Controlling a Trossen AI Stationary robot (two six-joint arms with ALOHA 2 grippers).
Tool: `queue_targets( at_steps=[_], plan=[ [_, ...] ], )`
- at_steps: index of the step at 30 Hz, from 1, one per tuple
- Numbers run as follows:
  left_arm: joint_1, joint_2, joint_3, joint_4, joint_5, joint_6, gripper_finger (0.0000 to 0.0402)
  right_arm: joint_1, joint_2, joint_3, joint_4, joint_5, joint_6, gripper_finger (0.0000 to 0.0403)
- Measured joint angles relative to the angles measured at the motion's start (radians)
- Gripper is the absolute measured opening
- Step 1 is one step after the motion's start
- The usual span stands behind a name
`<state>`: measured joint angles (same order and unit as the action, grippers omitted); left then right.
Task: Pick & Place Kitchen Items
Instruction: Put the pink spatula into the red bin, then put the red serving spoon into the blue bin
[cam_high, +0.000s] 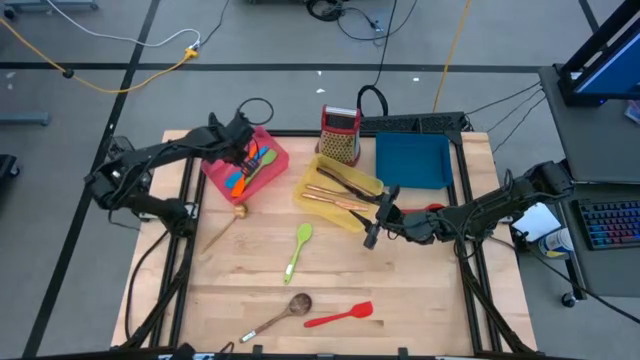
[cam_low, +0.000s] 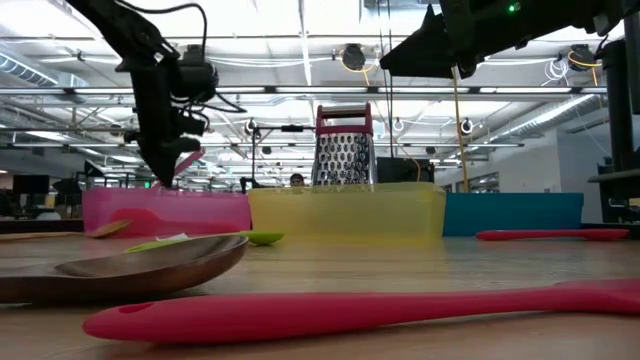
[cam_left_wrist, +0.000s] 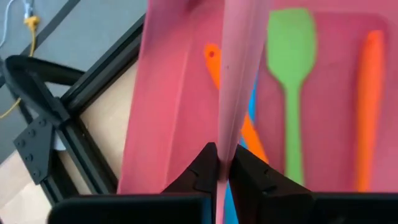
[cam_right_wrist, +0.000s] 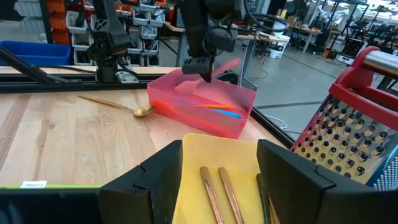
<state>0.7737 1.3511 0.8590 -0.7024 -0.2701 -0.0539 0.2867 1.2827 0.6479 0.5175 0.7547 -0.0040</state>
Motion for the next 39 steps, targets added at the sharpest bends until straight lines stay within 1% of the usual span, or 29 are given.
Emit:
queue_targets(
  at_steps=[3, 9, 11, 16, 20, 32, 39],
  plan=[
    [0.025, 0.039, 0.000, -0.009, -0.010, 0.007, 0.0030, 0.000, 0.000, 0.000, 0.000, 0.000, 0.000, 0.0201],
    [0.063, 0.137, 0.001, 0.021, -0.012, 0.033, 0.0018, 0.000, 0.000, 0.000, 0.000, 0.000, 0.000, 0.0201],
    [0.068, 0.167, 0.001, 0.045, -0.012, 0.033, 0.0029, 0.000, 0.000, 0.000, 0.000, 0.000, 0.000, 0.0201],
    [0.070, 0.221, 0.001, 0.122, -0.011, 0.061, 0.0071, 0.000, 0.000, 0.000, 0.000, 0.000, 0.000, 0.0201],
    [0.070, 0.244, 0.001, 0.153, -0.010, 0.071, 0.0084, 0.000, 0.000, 0.000, 0.000, 0.000, 0.000, 0.0201],
    [0.067, 0.249, 0.000, 0.194, -0.005, 0.075, 0.0087, 0.000, 0.000, 0.000, -0.008, 0.000, -0.006, 0.0201],
    [0.044, 0.204, 0.000, 0.221, 0.071, 0.083, 0.0087, 0.000, 0.000, 0.000, -0.093, 0.000, 0.063, 0.0201]
  ],
)
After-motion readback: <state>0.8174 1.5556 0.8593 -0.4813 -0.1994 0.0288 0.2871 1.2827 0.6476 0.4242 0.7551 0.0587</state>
